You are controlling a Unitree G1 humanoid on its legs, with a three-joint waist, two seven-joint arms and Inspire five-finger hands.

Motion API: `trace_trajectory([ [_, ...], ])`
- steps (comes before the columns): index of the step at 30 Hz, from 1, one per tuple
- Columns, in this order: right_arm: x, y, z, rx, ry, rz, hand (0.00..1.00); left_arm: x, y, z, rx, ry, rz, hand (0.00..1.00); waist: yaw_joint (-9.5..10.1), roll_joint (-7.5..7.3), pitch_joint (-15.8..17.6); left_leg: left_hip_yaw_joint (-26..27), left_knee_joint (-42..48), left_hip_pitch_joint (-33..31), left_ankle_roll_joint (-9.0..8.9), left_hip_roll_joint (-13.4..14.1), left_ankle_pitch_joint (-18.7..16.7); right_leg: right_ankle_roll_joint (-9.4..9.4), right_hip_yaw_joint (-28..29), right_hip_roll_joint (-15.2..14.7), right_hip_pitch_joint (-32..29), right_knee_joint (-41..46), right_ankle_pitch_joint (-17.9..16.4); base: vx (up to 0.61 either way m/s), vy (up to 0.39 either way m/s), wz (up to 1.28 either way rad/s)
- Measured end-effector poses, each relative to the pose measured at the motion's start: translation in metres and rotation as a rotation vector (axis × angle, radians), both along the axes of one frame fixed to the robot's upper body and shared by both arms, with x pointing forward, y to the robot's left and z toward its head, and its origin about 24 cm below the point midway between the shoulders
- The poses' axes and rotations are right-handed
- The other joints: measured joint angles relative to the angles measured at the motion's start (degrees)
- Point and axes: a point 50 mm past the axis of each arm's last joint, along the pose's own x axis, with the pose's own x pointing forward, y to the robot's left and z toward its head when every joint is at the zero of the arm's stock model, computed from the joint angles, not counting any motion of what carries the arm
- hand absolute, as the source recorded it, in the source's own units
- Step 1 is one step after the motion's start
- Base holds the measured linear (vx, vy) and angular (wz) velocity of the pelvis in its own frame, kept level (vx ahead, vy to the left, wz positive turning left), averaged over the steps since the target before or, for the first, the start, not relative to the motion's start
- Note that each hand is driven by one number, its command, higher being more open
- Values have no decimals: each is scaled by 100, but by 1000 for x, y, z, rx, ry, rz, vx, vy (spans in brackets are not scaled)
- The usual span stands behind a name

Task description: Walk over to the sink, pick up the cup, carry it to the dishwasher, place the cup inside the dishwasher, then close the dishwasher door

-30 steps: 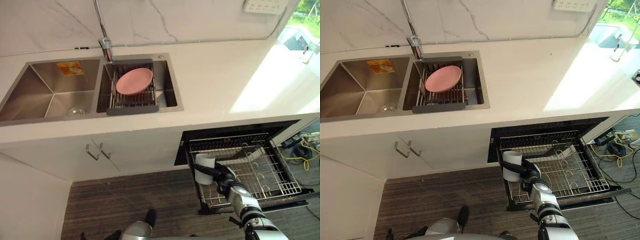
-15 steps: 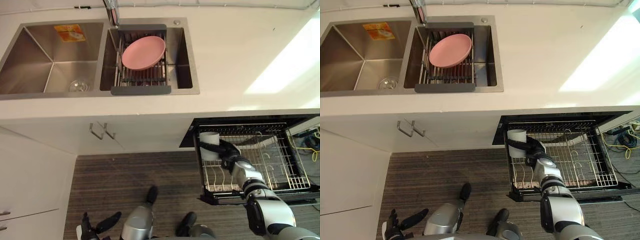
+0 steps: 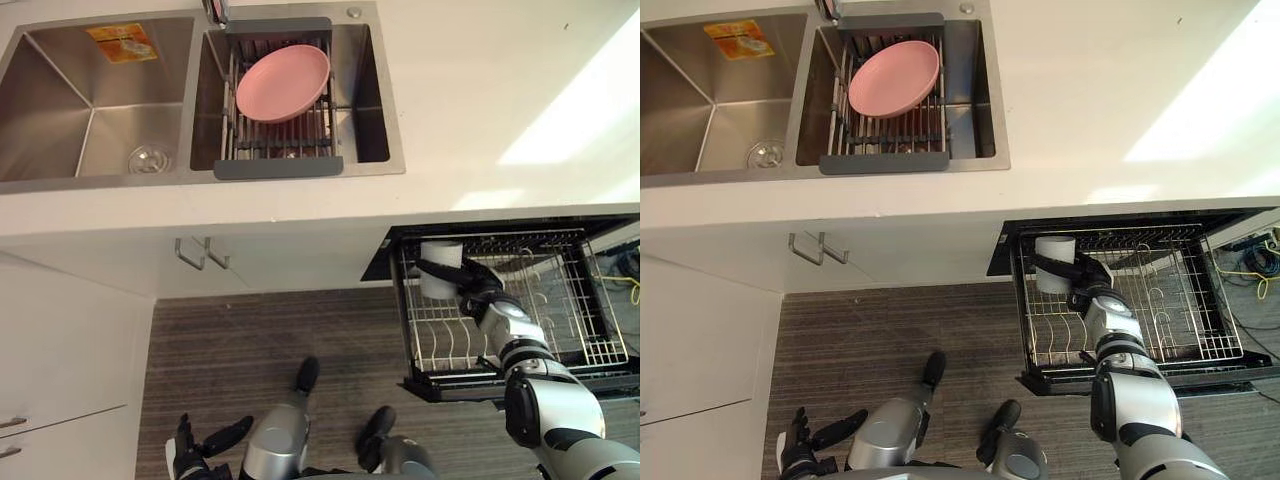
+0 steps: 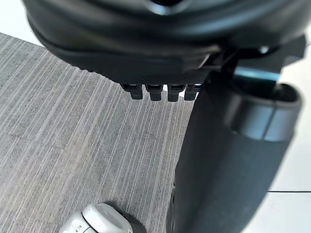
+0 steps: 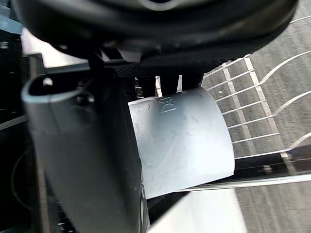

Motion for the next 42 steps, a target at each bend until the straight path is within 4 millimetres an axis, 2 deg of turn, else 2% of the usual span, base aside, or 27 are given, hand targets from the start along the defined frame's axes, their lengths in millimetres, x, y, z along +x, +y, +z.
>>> trace_trajectory([
  [5,-2,3,-5,11,38,53,0,2,-4,-1,-8,-1,-27,100,10,53,44,8,3,-101,2,7,25,-10,21,1,-118,23,-6,-17,-1,-1],
  [6,-2,3,-6,15,40,58,100,2,-4,-1,-9,-1,-27,100,11,53,44,11,6,-117,8,7,32,1,24,0,-135,23,0,0,0,0],
  [24,2,-1,3,-4,29,77,100,5,-5,0,-7,-8,-37,100,-11,50,55,47,-5,-37,15,19,56,4,77,8,-72,17,3,-2,-4,-1],
  [28,2,0,5,-58,15,126,100,7,-5,1,-6,-2,-43,100,-53,39,45,129,-8,78,10,20,49,25,145,4,13,-9,21,2,-4,-7],
  [30,8,5,16,-85,-37,176,100,12,-4,3,-21,32,-50,100,-200,12,-55,176,-10,136,-7,24,33,43,189,8,68,-43,38,-12,-2,-10],
  [32,9,8,27,-112,-92,221,100,15,-2,3,-35,69,-53,100,-227,-25,-229,323,-10,161,1,54,-16,33,321,52,70,-161,105,-10,3,-36],
  [34,5,14,34,-121,-145,260,100,12,2,1,-49,117,-43,100,-268,-85,-474,476,-10,190,21,75,-88,41,479,89,73,-297,164,28,-2,-44],
  [36,-10,19,37,-116,-208,275,100,7,7,-1,-97,150,2,100,-428,-154,-700,602,-10,290,44,73,-164,58,594,97,150,-397,184,73,-10,-29],
  [42,-56,37,21,-16,-282,226,100,3,14,-2,-147,163,80,100,-852,-233,-940,802,0,461,16,104,-242,67,803,128,239,-461,191,69,-18,-22],
])
